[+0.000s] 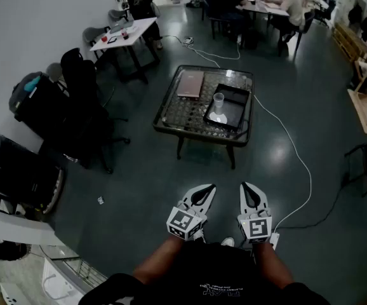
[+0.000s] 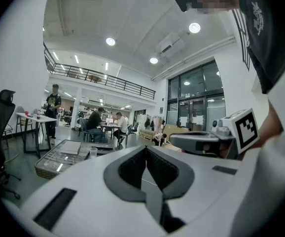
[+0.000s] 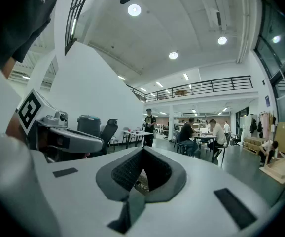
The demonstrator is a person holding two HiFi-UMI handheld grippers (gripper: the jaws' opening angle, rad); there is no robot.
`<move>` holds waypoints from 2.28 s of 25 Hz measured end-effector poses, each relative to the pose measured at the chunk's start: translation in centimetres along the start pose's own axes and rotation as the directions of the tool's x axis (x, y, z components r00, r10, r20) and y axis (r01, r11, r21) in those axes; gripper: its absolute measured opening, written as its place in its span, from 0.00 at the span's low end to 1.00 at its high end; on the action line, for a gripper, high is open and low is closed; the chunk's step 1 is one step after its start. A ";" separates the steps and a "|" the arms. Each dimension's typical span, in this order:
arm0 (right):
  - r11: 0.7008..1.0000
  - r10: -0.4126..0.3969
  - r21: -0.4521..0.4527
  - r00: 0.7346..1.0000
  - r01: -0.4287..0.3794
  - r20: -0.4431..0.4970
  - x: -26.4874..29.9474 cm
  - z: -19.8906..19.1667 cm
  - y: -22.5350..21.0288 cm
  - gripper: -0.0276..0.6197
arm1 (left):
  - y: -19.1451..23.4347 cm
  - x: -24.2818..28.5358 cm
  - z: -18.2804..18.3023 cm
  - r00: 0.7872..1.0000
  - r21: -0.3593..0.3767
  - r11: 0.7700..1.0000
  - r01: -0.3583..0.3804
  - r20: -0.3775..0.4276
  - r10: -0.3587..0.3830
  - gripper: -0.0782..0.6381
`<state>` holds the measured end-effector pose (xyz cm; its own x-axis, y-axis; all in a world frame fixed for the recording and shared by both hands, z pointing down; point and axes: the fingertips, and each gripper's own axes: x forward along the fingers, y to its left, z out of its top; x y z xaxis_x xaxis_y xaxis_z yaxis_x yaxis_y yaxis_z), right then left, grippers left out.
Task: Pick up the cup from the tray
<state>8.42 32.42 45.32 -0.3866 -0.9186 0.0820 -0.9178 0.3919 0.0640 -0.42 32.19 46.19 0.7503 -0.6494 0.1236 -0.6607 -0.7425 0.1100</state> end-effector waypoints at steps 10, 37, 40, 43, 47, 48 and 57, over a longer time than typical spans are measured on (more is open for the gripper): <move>0.999 -0.006 -0.045 1.000 0.005 -0.008 2.2 1.2 0.0 0.06 | 1.9 0.6 0.6 1.000 0.034 0.999 -0.004 0.018 0.004 0.12; 0.997 -0.060 -0.039 0.998 0.060 0.011 11.0 3.7 4.7 0.06 | 13.2 -1.9 0.5 0.999 0.022 0.999 0.039 0.019 -0.040 0.12; 0.998 -0.041 -0.036 0.999 0.041 0.017 11.6 3.9 5.6 0.06 | 14.2 -2.3 0.5 0.999 0.014 0.999 0.034 0.026 -0.035 0.12; 0.998 -0.045 -0.038 0.999 0.045 0.002 12.0 3.7 6.0 0.06 | 14.7 -2.5 0.6 0.999 0.016 0.999 0.035 0.032 -0.036 0.12; 0.998 -0.040 -0.051 0.999 0.040 0.006 12.7 3.6 6.3 0.06 | 15.3 -2.4 0.8 0.999 0.009 0.999 0.031 0.041 -0.031 0.12; 0.998 -0.041 -0.056 0.999 0.042 0.011 12.9 3.5 6.2 0.06 | 15.4 -2.3 0.7 0.999 0.006 1.000 0.026 0.041 -0.026 0.12; 0.998 -0.042 -0.048 0.999 0.043 0.018 14.9 2.5 4.7 0.06 | 16.8 -0.7 -0.1 1.000 0.014 1.000 -0.002 0.007 0.002 0.12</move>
<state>-1.86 20.46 44.34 -0.3494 -0.9350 0.0613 -0.9280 0.3543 0.1153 -12.01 20.14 48.01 0.7489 -0.6523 0.1169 -0.6622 -0.7432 0.0956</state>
